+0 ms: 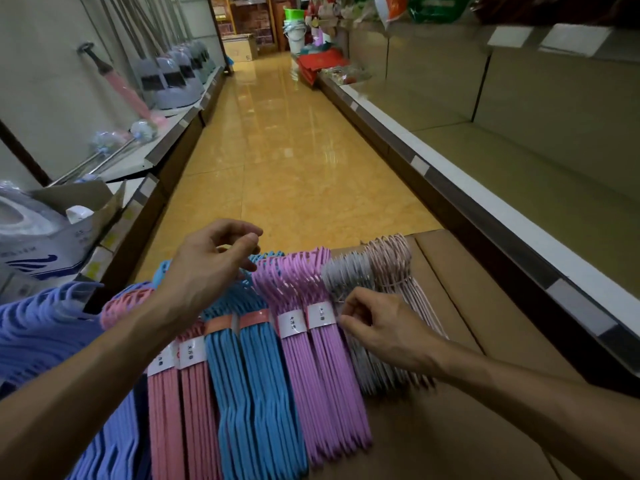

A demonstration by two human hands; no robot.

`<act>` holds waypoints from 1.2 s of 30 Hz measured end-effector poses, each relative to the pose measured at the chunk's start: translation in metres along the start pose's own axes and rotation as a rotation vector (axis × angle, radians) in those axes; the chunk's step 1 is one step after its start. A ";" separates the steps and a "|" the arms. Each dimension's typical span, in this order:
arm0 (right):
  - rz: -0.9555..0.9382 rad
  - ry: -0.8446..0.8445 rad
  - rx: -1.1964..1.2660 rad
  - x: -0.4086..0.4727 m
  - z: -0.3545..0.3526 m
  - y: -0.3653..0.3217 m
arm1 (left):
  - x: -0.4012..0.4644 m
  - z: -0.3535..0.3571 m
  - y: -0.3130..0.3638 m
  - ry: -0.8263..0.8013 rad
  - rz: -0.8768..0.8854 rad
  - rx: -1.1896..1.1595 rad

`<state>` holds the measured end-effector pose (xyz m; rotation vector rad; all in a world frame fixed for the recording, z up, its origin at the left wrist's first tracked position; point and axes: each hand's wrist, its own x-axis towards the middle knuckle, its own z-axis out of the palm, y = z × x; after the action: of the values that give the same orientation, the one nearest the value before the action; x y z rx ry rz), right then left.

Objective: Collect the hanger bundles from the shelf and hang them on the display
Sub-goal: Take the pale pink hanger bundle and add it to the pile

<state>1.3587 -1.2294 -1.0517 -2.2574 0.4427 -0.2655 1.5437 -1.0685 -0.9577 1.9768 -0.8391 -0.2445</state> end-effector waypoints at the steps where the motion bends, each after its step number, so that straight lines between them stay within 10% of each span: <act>1: 0.018 0.007 -0.006 -0.002 -0.005 0.006 | 0.003 0.009 0.003 -0.020 0.020 0.014; 18: 0.505 0.204 0.062 -0.020 -0.051 0.108 | 0.058 0.156 0.030 -0.419 0.495 0.680; 27: 0.604 0.143 0.326 -0.002 -0.044 0.123 | 0.065 0.179 0.030 -0.434 0.558 0.615; 36: 0.717 0.235 0.064 0.026 -0.006 0.116 | 0.072 0.199 0.033 -0.394 0.612 0.553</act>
<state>1.3540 -1.3156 -1.1335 -1.8665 1.3000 -0.1636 1.4861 -1.2633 -1.0257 2.0716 -1.8795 -0.0357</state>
